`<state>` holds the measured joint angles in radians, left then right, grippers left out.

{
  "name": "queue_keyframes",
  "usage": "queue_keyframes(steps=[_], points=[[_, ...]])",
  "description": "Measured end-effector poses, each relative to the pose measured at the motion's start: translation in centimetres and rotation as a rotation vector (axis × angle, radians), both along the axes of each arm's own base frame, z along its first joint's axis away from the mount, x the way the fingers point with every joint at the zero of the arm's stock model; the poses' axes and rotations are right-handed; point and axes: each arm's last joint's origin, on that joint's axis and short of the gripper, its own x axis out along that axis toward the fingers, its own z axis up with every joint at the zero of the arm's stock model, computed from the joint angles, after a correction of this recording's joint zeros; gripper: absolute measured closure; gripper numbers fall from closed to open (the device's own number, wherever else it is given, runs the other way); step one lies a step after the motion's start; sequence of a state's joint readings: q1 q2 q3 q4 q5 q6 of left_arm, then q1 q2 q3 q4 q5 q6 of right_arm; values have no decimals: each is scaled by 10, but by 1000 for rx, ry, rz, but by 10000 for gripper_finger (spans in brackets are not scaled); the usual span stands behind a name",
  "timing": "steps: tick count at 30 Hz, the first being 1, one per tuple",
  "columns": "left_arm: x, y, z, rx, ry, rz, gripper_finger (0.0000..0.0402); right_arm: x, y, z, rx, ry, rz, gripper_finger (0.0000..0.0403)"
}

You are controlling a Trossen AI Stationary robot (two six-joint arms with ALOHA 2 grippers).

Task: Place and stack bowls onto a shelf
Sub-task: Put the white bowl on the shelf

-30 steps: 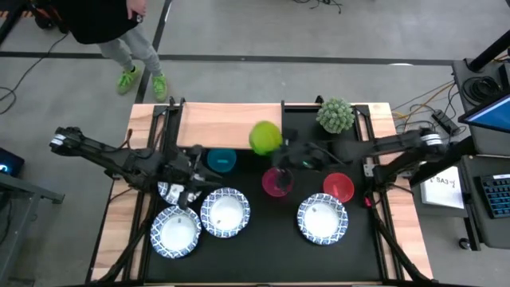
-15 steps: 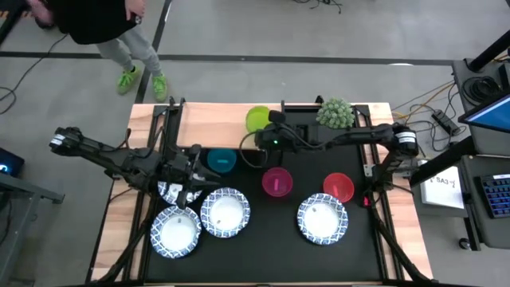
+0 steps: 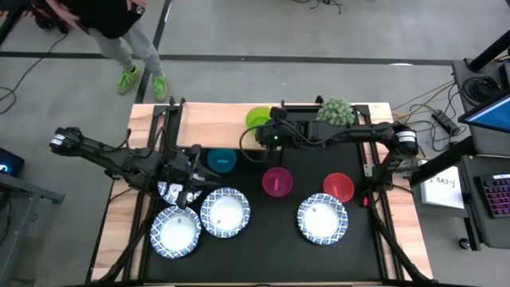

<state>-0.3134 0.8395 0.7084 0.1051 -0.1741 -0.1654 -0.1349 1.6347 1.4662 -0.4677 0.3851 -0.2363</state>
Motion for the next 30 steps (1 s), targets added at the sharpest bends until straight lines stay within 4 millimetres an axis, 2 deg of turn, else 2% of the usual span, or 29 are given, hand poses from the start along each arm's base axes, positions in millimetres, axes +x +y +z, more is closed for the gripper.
queue_keyframes(steps=[7, 13, 23, 30], points=[[1, 0, -2, -5, 18, 0, 326, -9, 21, 14, 54, -22, 72, 287], [7, -2, -8, -31, 56, 2, 326, -23, 56, 20, 109, -27, 149, 287], [23, -8, -32, -176, 247, 17, 326, -57, 117, 8, 177, -51, 271, 301], [31, -19, -55, -383, 473, -50, 326, -84, 143, -7, 203, -154, 375, 319]])
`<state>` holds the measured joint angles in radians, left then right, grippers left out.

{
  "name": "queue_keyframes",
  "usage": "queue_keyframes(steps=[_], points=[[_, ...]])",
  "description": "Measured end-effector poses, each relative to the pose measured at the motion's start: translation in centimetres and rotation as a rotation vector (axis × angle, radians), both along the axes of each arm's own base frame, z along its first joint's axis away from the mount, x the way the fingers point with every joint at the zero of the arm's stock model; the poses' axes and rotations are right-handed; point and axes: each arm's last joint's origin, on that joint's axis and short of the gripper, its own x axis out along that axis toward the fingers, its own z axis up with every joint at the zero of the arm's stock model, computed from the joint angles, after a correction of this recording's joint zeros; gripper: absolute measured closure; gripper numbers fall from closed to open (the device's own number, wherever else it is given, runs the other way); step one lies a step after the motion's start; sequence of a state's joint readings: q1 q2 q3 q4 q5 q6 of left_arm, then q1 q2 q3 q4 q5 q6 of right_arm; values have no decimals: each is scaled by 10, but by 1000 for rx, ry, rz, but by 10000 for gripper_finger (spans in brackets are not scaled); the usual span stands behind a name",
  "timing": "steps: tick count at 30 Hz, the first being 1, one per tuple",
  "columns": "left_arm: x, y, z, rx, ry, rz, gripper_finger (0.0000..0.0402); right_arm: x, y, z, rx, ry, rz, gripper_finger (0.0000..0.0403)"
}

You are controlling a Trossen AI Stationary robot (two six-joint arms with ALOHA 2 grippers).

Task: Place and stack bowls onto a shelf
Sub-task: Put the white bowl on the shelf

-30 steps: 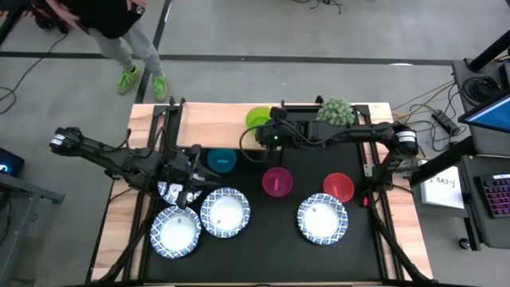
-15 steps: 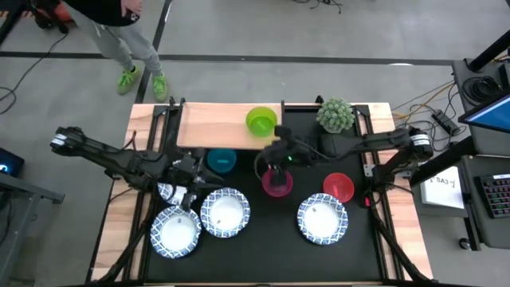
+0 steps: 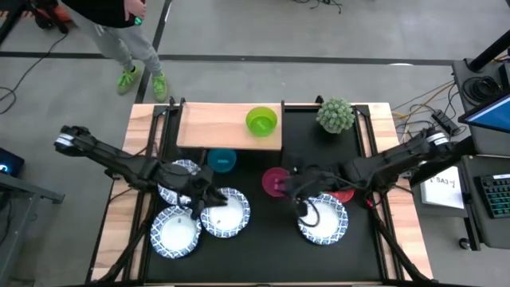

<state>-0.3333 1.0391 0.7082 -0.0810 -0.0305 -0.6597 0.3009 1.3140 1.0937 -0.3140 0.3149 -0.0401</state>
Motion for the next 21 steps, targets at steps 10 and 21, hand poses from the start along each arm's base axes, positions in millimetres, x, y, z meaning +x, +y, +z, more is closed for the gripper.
queue_keyframes(steps=[10, 21], points=[[-3, -3, -56, -134, 567, 171, 326, -44, 3, -8, 56, -171, 64, 335], [19, -11, -49, 234, 618, -77, 313, -73, -8, -11, 78, -227, 62, 334]])
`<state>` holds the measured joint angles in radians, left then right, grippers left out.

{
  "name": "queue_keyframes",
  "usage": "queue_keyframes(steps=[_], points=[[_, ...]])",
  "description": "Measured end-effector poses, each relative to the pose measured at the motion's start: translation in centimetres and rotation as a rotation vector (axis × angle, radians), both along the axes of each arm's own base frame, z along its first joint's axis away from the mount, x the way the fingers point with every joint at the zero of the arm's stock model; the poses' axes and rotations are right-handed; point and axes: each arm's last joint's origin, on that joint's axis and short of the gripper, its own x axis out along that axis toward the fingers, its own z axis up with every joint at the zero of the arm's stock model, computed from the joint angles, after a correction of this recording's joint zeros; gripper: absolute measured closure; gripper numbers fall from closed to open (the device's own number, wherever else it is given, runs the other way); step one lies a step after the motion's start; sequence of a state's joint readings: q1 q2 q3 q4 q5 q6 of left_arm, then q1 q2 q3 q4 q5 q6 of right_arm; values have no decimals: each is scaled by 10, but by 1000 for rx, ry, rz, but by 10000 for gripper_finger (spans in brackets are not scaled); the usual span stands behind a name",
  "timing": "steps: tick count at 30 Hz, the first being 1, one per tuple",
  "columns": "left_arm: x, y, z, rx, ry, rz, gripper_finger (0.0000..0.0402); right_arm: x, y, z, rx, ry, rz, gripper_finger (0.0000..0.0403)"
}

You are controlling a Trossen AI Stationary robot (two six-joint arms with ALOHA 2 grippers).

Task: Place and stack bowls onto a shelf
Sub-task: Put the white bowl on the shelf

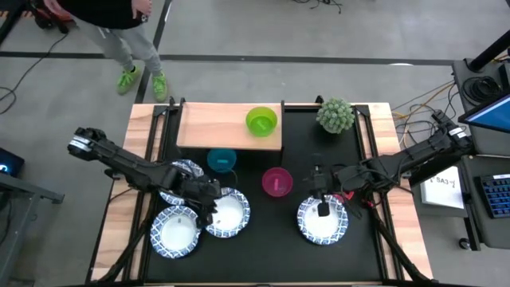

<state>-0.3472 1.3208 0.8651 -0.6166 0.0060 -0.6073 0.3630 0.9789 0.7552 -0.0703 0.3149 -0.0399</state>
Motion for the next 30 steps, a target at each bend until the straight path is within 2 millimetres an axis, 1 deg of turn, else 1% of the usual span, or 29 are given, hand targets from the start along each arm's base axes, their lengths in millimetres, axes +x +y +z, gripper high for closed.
queue_keyframes(steps=[4, 7, 10, 13, 16, 19, 26, 30], points=[[1, 2, -7, 159, 97, -57, 284, -1, 0, -6, -8, 9, 3, 331], [6, 2, -13, 238, 99, -99, 258, -2, 0, -9, -7, 20, 1, 330], [8, 5, -21, 311, 131, -112, 237, -2, -1, -8, -13, 17, 4, 333], [12, 8, -28, 336, 161, -104, 226, -5, -2, -4, -41, -1, 17, 337], [16, 12, -35, 347, 192, -82, 226, -10, -4, 5, -64, -41, 29, 338], [19, 16, -42, 349, 223, -55, 232, -13, -5, 8, -63, -57, 30, 339], [24, 18, -54, 348, 262, -14, 253, -14, -5, 3, -73, -37, 32, 339], [26, 17, -58, 342, 272, 10, 282, -14, -5, 3, -74, -38, 32, 339]])
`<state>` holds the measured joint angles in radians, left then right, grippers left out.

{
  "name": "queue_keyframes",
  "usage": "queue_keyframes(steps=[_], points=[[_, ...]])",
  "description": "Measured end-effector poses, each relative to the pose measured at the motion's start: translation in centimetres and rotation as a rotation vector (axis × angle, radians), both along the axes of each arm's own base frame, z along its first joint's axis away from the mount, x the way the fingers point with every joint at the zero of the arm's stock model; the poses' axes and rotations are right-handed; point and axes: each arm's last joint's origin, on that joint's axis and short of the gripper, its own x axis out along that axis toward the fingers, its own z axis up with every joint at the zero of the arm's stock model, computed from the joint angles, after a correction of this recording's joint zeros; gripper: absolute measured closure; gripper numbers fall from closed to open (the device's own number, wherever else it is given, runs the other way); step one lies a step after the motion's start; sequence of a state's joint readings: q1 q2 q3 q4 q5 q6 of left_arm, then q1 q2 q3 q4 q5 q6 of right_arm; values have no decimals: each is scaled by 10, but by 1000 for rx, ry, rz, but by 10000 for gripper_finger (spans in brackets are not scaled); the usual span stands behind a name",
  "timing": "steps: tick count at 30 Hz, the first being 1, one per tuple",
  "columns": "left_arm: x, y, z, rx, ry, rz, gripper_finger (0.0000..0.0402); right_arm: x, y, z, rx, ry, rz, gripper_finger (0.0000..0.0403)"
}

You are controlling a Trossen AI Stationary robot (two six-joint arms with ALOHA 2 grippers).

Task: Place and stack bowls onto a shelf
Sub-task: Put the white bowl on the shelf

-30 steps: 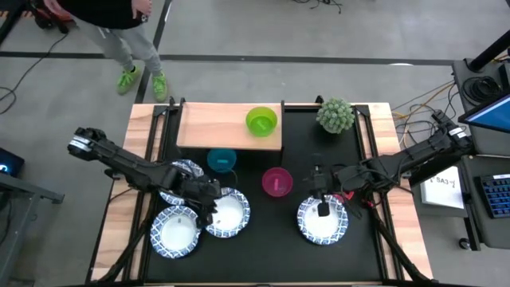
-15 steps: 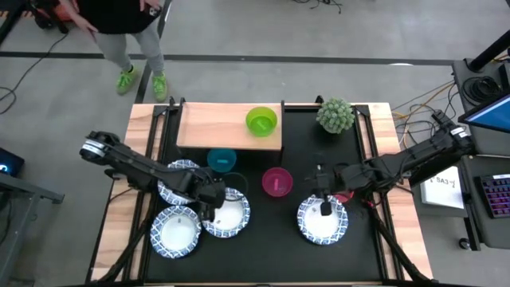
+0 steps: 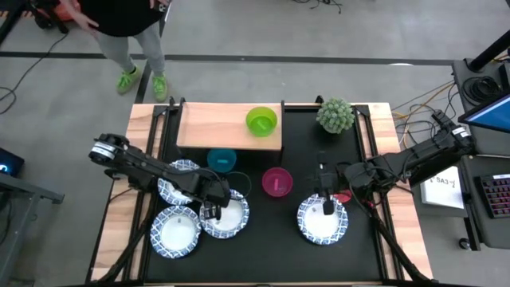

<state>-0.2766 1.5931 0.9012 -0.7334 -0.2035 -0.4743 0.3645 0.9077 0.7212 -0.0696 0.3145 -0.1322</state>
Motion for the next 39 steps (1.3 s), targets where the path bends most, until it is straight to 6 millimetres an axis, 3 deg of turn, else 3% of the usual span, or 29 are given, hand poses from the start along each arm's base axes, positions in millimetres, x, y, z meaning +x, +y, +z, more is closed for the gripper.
queue_keyframes(steps=[9, 17, 23, 29, 33, 39], points=[[0, 0, 3, -14, -16, 36, 392, 0, 0, -1, -1, 3, 0, 339], [13, -6, 25, -36, -75, -11, 400, 0, 0, -1, -1, 4, 0, 339], [26, -13, 62, -122, -140, -205, 401, 0, 0, -2, -2, 7, 0, 339], [21, -11, 118, -153, -248, -332, 401, 0, 0, -3, -3, 10, 0, 339], [4, 7, 161, -55, -292, -286, 402, 0, 0, -3, -2, 9, 0, 339], [-32, 56, 207, 213, -347, -93, 401, 0, 0, -3, -2, 9, -1, 339]])
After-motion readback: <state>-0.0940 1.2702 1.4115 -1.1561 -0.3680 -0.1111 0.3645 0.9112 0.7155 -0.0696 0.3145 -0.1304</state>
